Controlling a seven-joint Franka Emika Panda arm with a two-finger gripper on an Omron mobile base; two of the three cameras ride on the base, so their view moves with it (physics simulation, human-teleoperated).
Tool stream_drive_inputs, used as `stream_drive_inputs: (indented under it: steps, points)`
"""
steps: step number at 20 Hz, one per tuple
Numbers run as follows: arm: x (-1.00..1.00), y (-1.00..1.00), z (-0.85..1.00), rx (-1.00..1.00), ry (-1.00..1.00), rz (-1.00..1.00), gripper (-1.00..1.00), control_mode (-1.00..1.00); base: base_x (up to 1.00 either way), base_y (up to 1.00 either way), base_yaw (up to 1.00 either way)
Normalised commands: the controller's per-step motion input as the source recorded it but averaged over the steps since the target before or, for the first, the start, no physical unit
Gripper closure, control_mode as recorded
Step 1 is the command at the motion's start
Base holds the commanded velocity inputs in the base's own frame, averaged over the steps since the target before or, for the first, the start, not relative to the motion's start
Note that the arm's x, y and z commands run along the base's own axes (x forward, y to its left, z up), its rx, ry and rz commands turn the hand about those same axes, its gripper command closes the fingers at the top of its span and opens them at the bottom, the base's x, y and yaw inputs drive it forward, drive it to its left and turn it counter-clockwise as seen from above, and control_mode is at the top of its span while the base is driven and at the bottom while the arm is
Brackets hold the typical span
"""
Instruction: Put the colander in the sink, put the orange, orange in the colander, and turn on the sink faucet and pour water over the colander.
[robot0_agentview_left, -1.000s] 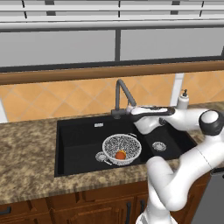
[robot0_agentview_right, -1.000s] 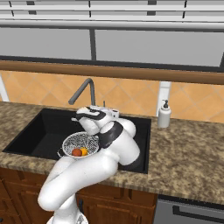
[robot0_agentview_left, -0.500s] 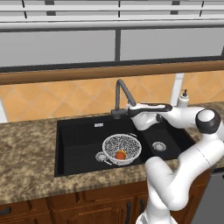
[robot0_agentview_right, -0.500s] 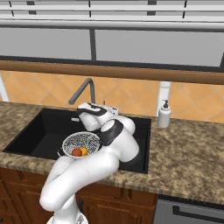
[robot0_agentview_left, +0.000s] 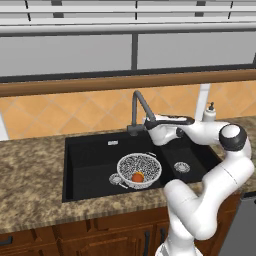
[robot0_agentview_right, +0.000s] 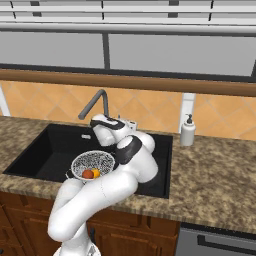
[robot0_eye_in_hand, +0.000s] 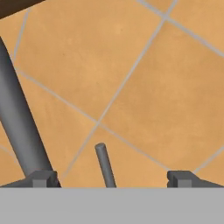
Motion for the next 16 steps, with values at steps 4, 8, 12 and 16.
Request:
stream_drive_inputs:
  steps: [4, 8, 12, 16]
  points:
    - [0.26, 0.00, -0.14, 0.00, 0.00, 0.00, -1.00, -1.00, 0.00, 0.00, 0.00]
    - [0.22, 0.00, -0.17, 0.00, 0.00, 0.00, -1.00, -1.00, 0.00, 0.00, 0.00]
    - [0.19, 0.00, -0.09, 0.00, 0.00, 0.00, -1.00, -1.00, 0.00, 0.00, 0.00]
    - [0.17, 0.00, 0.00, 0.00, 0.00, 0.00, -1.00, -1.00, 0.00, 0.00, 0.00]
